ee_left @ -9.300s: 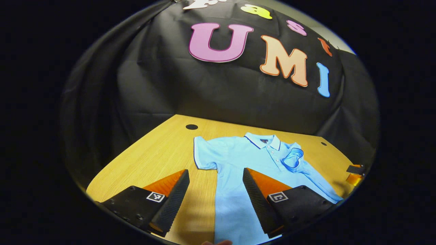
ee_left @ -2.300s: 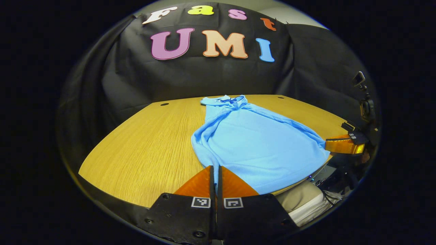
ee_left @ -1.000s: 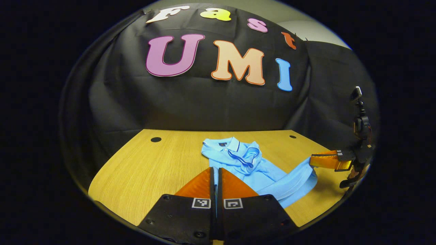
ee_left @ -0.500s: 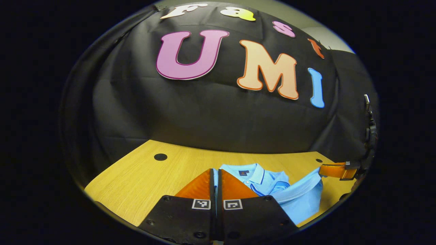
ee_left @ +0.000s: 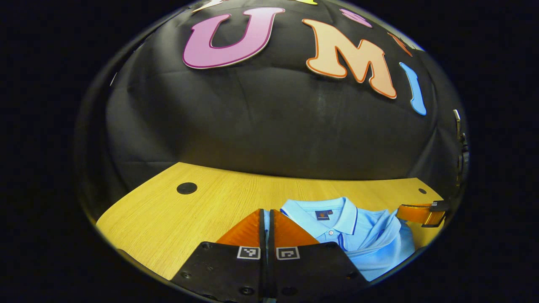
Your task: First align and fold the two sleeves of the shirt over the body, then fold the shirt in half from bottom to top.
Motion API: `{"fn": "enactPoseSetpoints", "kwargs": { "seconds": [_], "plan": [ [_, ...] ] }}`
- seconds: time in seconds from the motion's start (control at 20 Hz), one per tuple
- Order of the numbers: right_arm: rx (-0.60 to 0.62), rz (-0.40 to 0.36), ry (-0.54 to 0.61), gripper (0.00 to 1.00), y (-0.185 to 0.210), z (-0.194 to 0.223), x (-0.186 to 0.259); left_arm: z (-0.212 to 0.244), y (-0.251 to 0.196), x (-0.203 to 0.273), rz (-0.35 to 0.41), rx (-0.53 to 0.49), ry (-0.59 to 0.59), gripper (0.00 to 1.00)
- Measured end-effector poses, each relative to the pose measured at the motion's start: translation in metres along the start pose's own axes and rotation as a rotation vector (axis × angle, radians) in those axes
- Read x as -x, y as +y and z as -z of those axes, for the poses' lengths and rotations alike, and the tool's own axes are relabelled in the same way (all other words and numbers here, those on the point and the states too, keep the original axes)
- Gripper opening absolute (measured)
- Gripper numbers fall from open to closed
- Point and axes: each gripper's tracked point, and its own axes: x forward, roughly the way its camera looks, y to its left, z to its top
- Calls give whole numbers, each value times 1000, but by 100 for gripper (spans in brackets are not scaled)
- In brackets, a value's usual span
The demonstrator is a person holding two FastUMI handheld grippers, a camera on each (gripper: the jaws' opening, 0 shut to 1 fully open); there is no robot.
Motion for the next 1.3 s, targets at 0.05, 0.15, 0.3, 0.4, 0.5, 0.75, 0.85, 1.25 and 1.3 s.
{"fn": "enactPoseSetpoints", "kwargs": {
  "seconds": [0.05, 0.15, 0.3, 0.4, 0.5, 0.75, 0.85, 1.25, 1.3],
  "plan": [
    [-9, -2, 3, 2, -1, 3, -4, 3, 1, -3, -6, -19, 8, 0],
    [-25, -15, 4, 4, -1, 1, -1, 6, -1, -6, -10, -33, 23, 0],
    [-60, -51, 11, 5, 5, -5, 7, 11, -7, 2, 3, -57, 71, 8],
    [-37, -79, -3, 36, 13, -10, 15, 8, -9, 11, 10, -51, 82, 23],
    [10, -94, -18, 75, 21, -12, 27, -1, -3, 22, -15, -53, 63, 72],
    [55, -111, -55, 98, 29, -10, 70, -20, 2, 73, -9, -38, 17, 96],
    [73, -108, -89, 98, 28, -8, 98, -24, 3, 100, 1, -52, -10, 96],
    [72, -176, -153, 98, 37, 35, 210, 0, -13, 213, 61, -101, -45, 95],
    [76, -178, -165, 98, 37, 39, 220, 5, -15, 225, 61, -114, -48, 95]
  ]
}}
